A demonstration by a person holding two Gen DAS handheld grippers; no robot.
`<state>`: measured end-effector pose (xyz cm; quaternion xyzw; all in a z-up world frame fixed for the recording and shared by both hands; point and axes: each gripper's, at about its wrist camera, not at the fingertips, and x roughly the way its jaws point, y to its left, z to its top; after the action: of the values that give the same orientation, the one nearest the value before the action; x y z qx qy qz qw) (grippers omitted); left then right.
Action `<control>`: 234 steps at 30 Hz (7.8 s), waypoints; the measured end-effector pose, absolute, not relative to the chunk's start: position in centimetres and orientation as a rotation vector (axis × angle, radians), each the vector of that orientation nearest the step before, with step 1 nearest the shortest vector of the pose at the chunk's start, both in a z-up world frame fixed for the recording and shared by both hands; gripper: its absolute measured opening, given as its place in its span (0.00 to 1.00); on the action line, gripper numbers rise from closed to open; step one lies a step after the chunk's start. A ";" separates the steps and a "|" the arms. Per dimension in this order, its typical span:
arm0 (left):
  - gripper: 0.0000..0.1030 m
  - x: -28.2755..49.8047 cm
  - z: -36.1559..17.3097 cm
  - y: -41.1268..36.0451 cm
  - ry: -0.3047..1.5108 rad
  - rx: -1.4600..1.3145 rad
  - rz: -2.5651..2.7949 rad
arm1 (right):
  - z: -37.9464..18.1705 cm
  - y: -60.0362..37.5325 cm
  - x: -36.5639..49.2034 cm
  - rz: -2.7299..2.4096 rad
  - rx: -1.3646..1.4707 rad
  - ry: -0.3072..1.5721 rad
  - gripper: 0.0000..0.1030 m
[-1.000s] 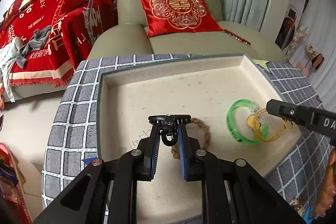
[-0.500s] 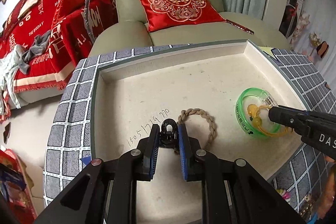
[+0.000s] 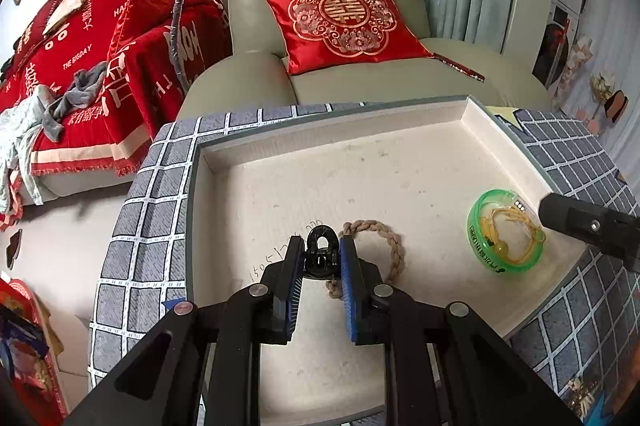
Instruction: Organize jewelry
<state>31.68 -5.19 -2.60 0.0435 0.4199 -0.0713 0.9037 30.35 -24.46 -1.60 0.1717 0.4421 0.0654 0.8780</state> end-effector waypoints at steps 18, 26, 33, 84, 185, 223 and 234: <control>1.00 28.8 1.1 -4.9 0.758 0.078 -0.157 | -0.4 -26.0 26.8 0.094 0.338 0.920 0.69; 1.00 25.4 2.6 -2.3 0.775 0.061 -0.174 | 2.0 -25.8 23.3 0.093 0.335 0.836 1.00; 1.00 21.5 2.7 -0.1 0.798 0.078 -0.170 | 4.3 -25.0 19.5 0.113 0.294 0.805 1.00; 1.00 11.5 -5.3 -2.3 0.969 0.138 -0.232 | -4.4 -27.0 14.0 0.111 0.115 1.061 0.67; 0.31 9.8 -4.5 -2.5 0.954 0.070 -0.352 | -5.3 -25.0 13.6 0.270 0.175 1.080 0.11; 0.32 12.0 -1.8 -1.6 0.919 -0.024 -0.375 | -1.4 -25.9 13.3 0.300 0.466 0.955 0.06; 0.31 12.4 -1.9 -1.3 0.920 -0.023 -0.363 | -3.7 -27.1 15.0 0.123 0.321 1.023 0.52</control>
<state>12.36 -1.30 -1.93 -0.0110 0.4414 -0.1741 0.8802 14.98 -27.06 -3.74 0.1530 0.4871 0.0587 0.8578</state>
